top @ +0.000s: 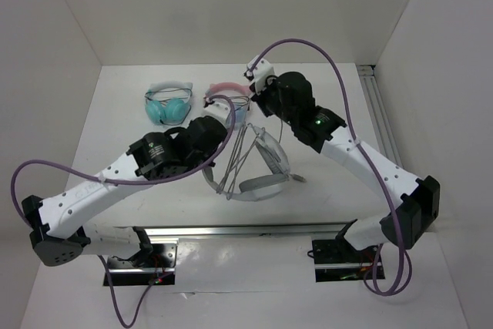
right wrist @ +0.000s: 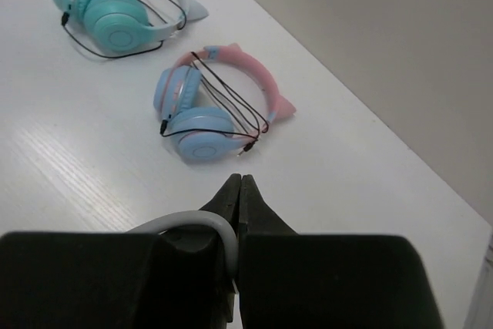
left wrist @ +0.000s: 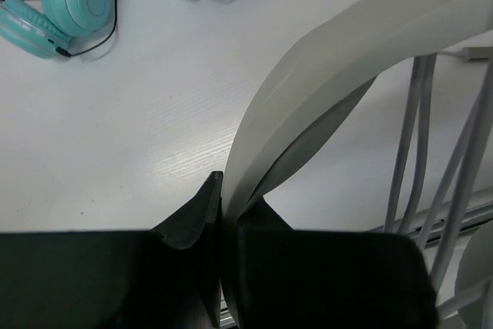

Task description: Wrap the headphones

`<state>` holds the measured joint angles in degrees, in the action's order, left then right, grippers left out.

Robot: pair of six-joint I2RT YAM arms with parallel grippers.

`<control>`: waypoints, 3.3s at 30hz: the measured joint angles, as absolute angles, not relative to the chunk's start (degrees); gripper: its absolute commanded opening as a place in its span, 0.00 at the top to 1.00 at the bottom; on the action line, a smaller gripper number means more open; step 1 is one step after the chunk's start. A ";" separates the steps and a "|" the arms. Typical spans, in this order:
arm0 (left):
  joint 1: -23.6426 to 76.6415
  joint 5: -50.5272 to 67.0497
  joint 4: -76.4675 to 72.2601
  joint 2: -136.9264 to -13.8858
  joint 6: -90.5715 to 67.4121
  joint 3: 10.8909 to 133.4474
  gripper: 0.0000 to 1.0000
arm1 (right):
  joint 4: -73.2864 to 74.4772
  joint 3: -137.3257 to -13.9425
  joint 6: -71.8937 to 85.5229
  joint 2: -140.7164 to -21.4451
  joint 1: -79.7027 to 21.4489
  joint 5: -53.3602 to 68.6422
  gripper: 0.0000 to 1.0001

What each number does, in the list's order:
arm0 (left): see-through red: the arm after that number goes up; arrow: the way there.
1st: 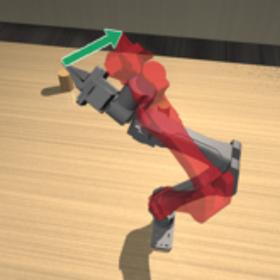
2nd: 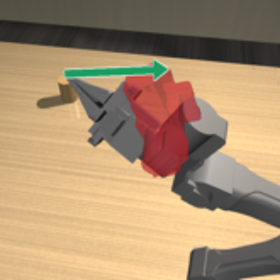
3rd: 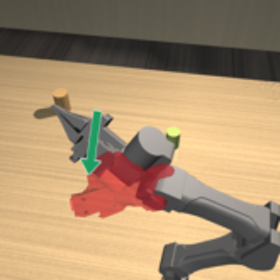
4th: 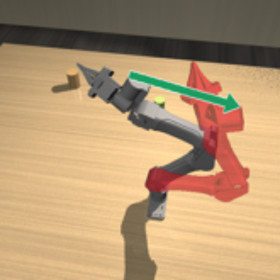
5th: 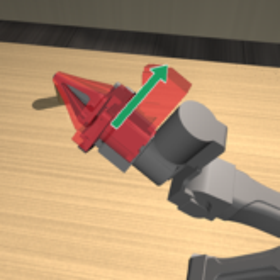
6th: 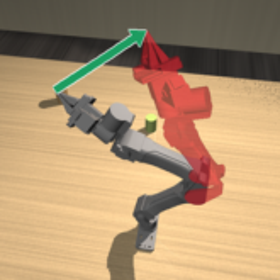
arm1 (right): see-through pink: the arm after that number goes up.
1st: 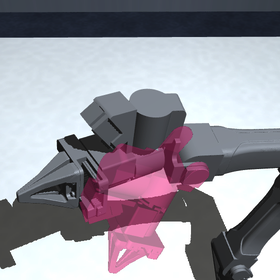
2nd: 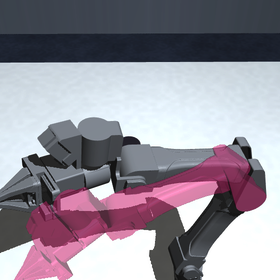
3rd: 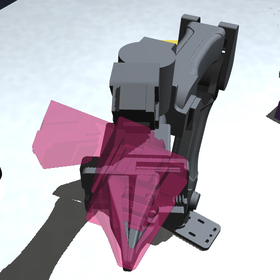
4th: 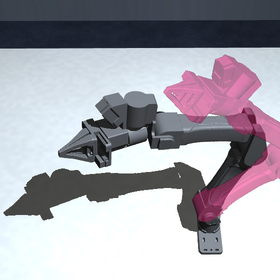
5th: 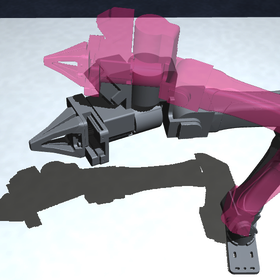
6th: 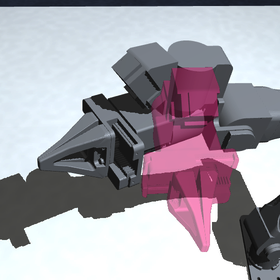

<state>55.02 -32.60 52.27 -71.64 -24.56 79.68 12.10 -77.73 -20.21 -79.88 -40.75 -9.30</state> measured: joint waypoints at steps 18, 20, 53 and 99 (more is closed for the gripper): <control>61.12 -39.27 78.52 -79.77 -28.10 119.44 1.00 | -21.06 -53.71 0.58 -81.84 -33.61 24.34 0.89; 61.12 -41.04 79.96 -81.73 -29.26 122.32 1.00 | -25.52 -50.85 3.20 -85.25 -34.83 25.58 0.89; 16.99 -35.09 74.91 -90.50 -35.00 115.35 1.00 | -36.03 -26.61 17.85 -63.96 -78.61 -14.55 1.00; 61.10 -37.34 60.60 -77.47 -35.07 78.26 1.00 | 8.45 -57.41 -23.99 -60.90 -74.32 -50.78 0.76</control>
<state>61.10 -37.34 60.60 -77.47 -35.07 78.26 8.45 -57.41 -23.99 -60.90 -74.32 -50.78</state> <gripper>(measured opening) 0.153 0.206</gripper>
